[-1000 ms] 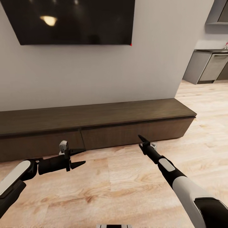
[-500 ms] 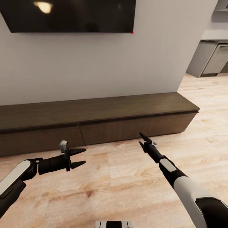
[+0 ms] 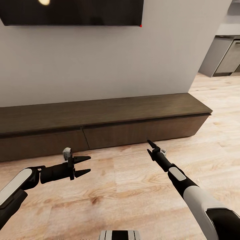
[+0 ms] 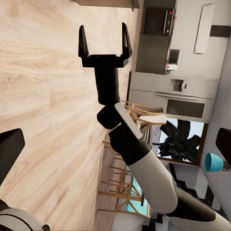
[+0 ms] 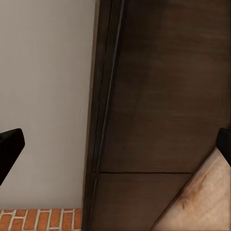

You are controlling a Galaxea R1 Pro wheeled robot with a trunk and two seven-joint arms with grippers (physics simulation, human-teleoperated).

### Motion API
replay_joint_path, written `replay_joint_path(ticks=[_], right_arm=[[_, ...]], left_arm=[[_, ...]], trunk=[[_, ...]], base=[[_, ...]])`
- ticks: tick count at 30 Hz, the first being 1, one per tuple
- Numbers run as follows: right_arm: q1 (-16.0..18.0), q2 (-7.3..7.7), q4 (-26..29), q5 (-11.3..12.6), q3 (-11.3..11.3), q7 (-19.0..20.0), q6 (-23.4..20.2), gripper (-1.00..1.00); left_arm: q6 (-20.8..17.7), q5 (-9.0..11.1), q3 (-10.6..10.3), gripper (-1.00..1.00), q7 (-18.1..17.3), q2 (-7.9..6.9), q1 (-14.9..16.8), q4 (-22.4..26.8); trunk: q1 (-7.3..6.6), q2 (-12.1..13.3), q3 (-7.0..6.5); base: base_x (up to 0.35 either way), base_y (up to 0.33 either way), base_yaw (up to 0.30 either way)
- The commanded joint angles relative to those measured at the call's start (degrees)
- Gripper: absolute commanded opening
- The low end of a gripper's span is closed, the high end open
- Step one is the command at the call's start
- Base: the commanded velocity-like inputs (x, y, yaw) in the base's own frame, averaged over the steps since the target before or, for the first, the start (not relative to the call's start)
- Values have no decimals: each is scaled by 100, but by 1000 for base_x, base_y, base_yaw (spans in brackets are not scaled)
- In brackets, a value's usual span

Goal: Place each of the two pumpkins and all three candles from the living room inside a cabinet in the living room (use any cabinet), then make sure every cabinet is closed, and position the cauldron so it is next to a table in the living room.

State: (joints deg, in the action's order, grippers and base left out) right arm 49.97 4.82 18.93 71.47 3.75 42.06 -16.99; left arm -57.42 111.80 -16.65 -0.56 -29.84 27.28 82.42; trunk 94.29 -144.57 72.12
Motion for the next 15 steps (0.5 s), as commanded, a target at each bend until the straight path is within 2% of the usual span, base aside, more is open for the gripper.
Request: replay_joint_path(ticks=[1, 10, 15], right_arm=[[3, 7, -4, 59, 38, 9, -23, 100], [3, 10, -4, 58, 38, 31, -16, 100], [3, 7, -4, 54, 39, 42, -15, 100]], left_arm=[[-6, 8, -10, 100, -6, -5, 5, 10], [-6, 8, -21, 100, -6, -5, 1, 30], [-6, 8, -22, 100, -6, -5, 2, 33]], trunk=[[-1, -2, 4], [-1, -2, 4], [-1, -2, 4]], base=[[0, 0, 0], [3, 0, 0], [224, 0, 0]])
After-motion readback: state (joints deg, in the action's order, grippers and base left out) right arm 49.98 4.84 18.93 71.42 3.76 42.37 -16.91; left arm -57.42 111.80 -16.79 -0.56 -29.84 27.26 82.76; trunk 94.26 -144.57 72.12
